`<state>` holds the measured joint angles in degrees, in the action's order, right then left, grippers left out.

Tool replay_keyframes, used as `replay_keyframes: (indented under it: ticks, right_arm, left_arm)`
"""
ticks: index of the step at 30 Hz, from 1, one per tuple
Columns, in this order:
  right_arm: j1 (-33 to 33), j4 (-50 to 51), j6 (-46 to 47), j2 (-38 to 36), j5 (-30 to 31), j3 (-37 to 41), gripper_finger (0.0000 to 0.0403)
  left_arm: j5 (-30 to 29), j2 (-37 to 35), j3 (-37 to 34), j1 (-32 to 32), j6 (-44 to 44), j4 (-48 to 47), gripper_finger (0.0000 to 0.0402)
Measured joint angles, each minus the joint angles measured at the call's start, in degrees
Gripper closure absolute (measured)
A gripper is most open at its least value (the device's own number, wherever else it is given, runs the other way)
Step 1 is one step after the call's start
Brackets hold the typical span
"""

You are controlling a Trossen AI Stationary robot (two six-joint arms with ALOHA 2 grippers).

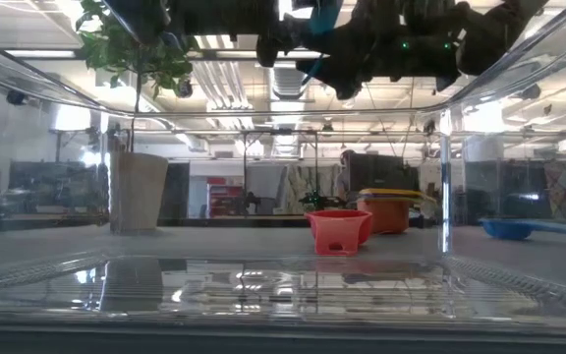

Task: Nest measuring cups in basket
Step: Stack the light blue measuring cup on top of the yellow measuring cup

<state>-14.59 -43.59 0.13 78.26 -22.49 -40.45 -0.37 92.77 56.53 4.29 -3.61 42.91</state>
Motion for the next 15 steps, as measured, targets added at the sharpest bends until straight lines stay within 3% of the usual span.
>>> replay_keyframes:
  ticks: [6, 15]
  right_arm:
    - [0.03, 0.62, -2.67, -0.04, 0.11, 0.09, 0.0254]
    - [0.01, 5.78, -2.23, -0.97, -0.03, 0.09, 0.0259]
  left_arm:
    - [-0.94, 0.00, 0.00, 0.08, -2.06, 0.18, 0.0132]
    - [-0.52, -0.11, 0.00, 0.11, -3.01, -1.71, 0.0119]
